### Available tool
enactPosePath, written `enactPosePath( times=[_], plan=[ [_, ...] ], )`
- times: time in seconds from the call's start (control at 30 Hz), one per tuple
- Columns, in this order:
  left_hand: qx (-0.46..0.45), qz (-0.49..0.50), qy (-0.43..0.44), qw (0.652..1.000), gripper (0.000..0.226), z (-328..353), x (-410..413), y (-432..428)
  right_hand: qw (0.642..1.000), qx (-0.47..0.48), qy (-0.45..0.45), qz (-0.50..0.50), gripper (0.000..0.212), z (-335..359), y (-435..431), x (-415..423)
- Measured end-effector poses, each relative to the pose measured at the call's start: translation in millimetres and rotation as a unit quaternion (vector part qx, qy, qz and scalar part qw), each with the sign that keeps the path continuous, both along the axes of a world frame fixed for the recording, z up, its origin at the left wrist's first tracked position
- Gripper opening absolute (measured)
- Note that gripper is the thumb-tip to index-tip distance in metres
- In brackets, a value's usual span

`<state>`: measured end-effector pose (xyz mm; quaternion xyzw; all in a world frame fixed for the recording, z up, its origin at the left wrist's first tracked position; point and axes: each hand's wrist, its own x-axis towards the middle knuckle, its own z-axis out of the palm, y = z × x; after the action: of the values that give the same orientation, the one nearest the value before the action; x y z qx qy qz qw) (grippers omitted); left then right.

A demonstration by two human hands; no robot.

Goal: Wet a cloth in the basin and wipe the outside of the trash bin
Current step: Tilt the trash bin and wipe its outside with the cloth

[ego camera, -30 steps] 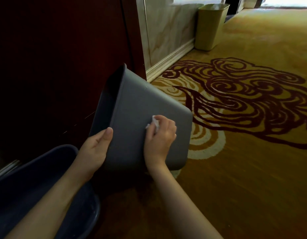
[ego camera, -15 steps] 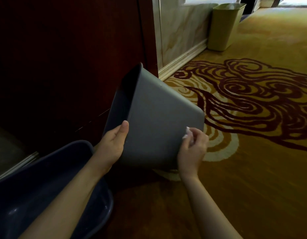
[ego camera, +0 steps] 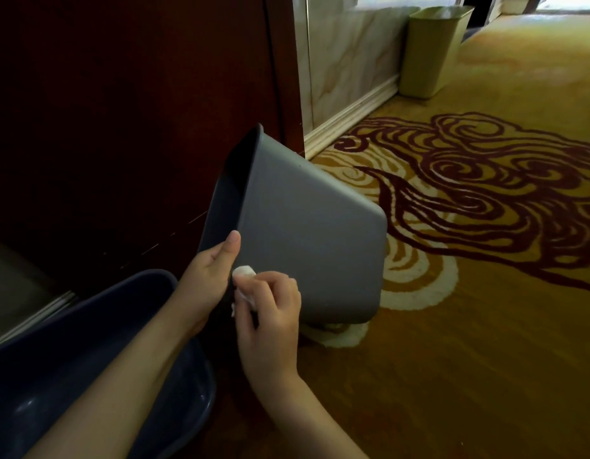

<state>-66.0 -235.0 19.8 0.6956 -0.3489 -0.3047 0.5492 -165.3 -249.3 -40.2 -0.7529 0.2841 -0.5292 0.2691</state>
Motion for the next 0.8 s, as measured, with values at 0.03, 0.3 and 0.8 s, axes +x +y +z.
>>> enactPosePath(
  times=[0.03,0.3,0.8],
  plan=[
    [-0.011,-0.002,0.015,1.000,0.042,-0.4,0.2,-0.3,1.000,-0.012,0.018,-0.009,0.021,-8.3,-3.8,-5.3],
    [-0.046,0.004,0.054,0.998,0.034,0.2,-9.4,-1.4,0.949,0.219,0.006,-0.228,0.012,-89.5,-83.5,-63.5],
    [-0.047,0.037,0.039,0.997,0.037,-0.6,-4.8,-12.6,0.988,0.109,-0.046,-0.104,0.014,-41.2,-20.8,-33.8]
  ],
)
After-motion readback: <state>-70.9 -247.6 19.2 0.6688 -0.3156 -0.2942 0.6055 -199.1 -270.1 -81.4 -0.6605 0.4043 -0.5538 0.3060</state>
